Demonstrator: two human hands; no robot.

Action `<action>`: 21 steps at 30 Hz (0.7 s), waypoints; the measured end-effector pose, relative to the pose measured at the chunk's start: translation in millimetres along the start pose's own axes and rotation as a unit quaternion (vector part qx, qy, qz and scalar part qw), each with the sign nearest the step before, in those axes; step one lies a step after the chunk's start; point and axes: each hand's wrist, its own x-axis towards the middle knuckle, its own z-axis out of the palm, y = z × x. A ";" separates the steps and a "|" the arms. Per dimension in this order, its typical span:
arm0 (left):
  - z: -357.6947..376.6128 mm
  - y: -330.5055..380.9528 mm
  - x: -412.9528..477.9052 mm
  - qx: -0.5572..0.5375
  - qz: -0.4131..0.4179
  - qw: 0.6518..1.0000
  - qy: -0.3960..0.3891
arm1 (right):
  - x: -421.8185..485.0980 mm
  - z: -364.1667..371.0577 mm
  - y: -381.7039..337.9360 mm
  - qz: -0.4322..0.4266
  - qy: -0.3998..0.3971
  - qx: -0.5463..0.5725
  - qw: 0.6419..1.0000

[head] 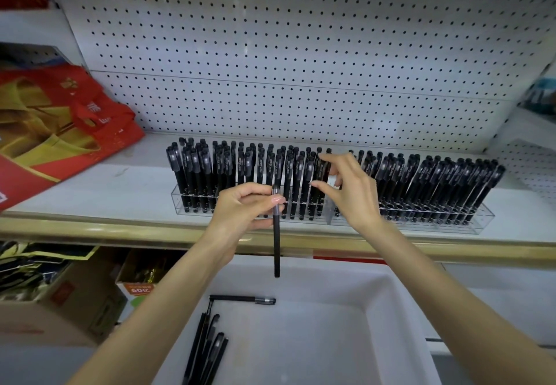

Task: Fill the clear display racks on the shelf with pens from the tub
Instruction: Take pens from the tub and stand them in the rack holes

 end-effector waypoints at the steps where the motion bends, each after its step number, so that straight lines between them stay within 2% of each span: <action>1: -0.7 -0.4 0.6 0.001 0.001 1.000 0.000 | 0.6 0.1 0.6 0.003 0.009 -0.010 1.000; 9: 0.8 -3.0 4.1 -0.018 0.001 1.000 -0.002 | -0.4 -5.3 2.7 0.029 0.003 0.004 1.000; 12: 2.9 -0.2 4.4 -0.034 0.009 0.999 -0.015 | -6.4 -15.2 -3.0 0.080 0.031 0.095 0.992; 14: 5.1 2.2 4.8 -0.036 0.016 0.999 -0.024 | -14.2 -21.1 -12.9 0.129 -0.005 0.191 0.973; 16: 8.5 5.1 5.7 -0.023 0.024 0.999 -0.039 | -23.2 -23.6 -23.0 0.185 -0.105 0.295 0.932; 18: 13.7 6.9 6.9 -0.009 0.027 0.998 -0.057 | -31.4 -25.2 -30.6 0.250 -0.209 0.393 0.860; 19: 16.5 7.3 7.3 -0.006 0.028 0.997 -0.065 | -34.2 -26.4 -33.0 0.278 -0.244 0.431 0.823; 21: 22.4 7.2 7.9 0.001 0.031 0.997 -0.077 | -36.8 -28.8 -33.8 0.309 -0.274 0.482 0.773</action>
